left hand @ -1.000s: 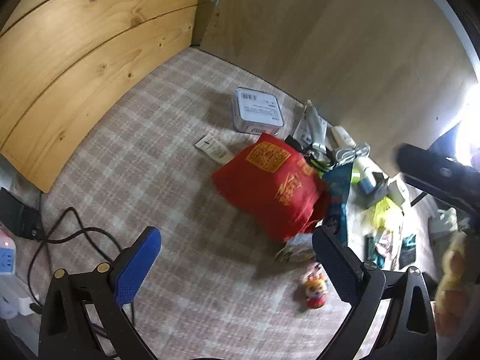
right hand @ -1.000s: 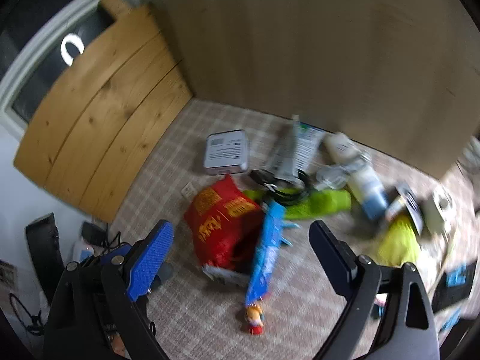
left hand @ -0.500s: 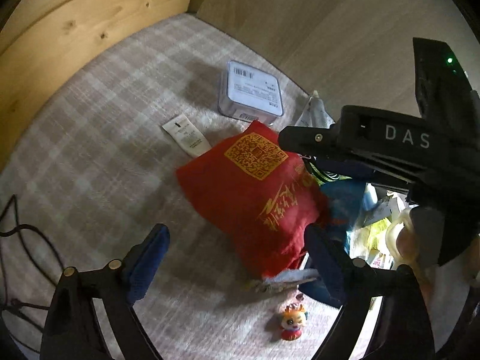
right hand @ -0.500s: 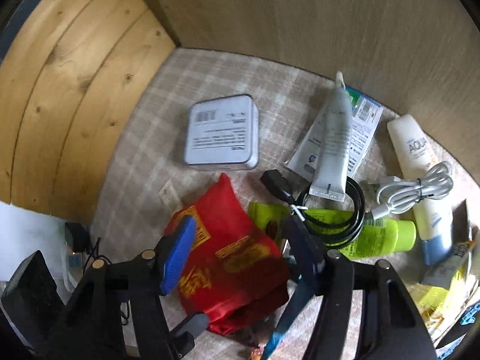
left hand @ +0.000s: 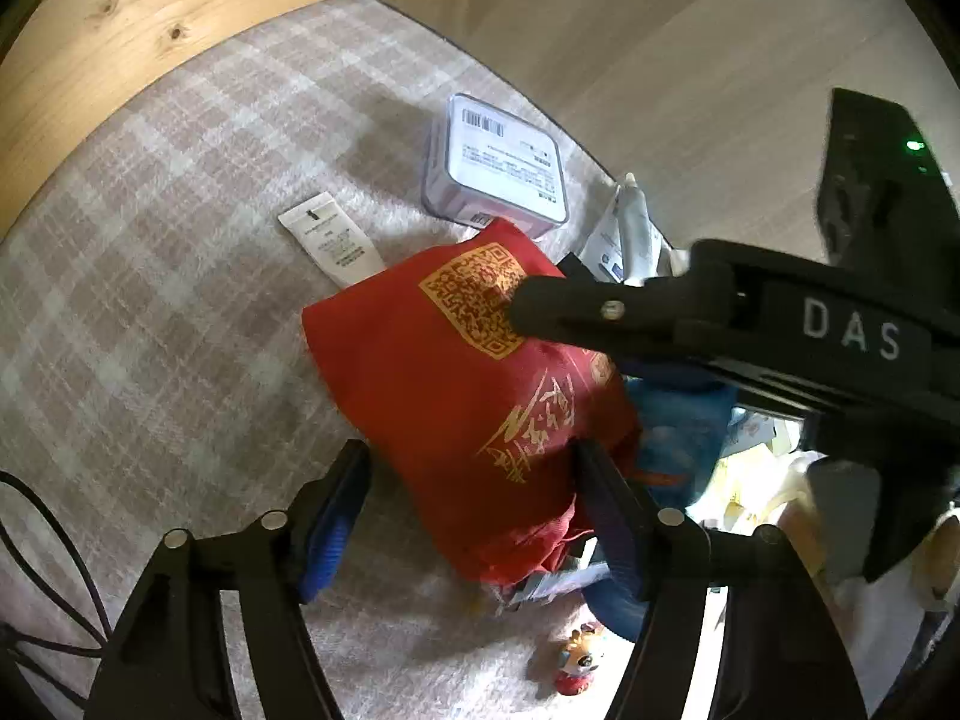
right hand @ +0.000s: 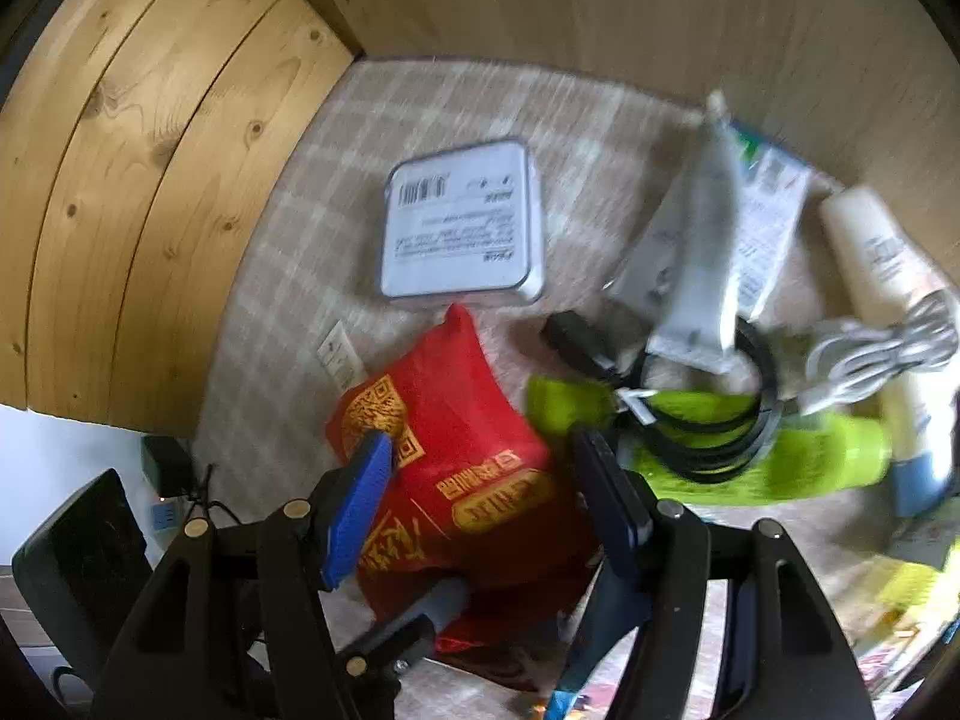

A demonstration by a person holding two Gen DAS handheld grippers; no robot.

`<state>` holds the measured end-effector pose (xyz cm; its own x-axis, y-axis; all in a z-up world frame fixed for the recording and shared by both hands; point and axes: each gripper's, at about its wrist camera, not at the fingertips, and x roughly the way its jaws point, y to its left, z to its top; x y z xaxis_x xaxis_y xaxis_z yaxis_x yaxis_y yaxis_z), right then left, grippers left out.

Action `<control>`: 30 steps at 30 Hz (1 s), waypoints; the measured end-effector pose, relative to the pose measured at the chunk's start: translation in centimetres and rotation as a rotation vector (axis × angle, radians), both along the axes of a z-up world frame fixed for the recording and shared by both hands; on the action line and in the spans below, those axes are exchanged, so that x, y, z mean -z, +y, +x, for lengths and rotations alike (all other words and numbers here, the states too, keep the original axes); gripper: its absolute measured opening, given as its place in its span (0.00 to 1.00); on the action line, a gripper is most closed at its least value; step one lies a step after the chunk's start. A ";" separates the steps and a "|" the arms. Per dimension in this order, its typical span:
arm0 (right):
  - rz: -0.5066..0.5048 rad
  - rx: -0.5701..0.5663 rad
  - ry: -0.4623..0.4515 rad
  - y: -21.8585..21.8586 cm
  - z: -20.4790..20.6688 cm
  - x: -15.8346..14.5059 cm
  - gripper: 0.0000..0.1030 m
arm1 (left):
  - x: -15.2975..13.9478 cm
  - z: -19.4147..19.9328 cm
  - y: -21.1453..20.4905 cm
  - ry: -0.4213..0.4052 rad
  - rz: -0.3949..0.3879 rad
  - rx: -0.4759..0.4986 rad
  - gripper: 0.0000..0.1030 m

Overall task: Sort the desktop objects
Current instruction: 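Close the left and right grippers together on the red drawstring bag, then carry the red bag over the black box and open both grippers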

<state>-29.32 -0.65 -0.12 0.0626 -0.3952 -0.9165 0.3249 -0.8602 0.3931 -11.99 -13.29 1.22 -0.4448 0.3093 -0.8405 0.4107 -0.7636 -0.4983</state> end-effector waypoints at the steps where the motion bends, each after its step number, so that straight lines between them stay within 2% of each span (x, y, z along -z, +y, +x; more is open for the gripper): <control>1: -0.003 0.002 -0.002 -0.1 0.1 0.0 0.62 | 0.0 0.1 0.0 0.000 -0.007 0.007 0.63; 4: -0.032 0.025 -0.022 -0.2 0.8 -0.5 0.62 | -0.1 0.3 -0.2 0.002 -0.014 0.018 0.58; 8: -0.060 0.026 -0.019 -0.3 2.2 -1.8 0.62 | -1.1 1.0 -0.6 0.013 -0.038 0.024 0.57; 15: -0.133 0.040 0.040 -0.1 4.9 -7.1 0.62 | -5.9 3.2 -0.4 0.090 -0.090 0.059 0.57; 17: -0.132 0.035 0.071 0.3 5.8 -7.3 0.62 | -7.0 3.7 0.0 0.107 -0.106 0.073 0.57; 23: -0.127 0.061 0.132 4.8 8.7 -10.3 0.62 | -8.7 3.5 2.6 0.132 -0.115 0.122 0.57; 30: -0.128 0.178 0.177 11.4 12.1 -10.9 0.62 | -9.9 4.3 8.3 0.149 -0.121 0.246 0.57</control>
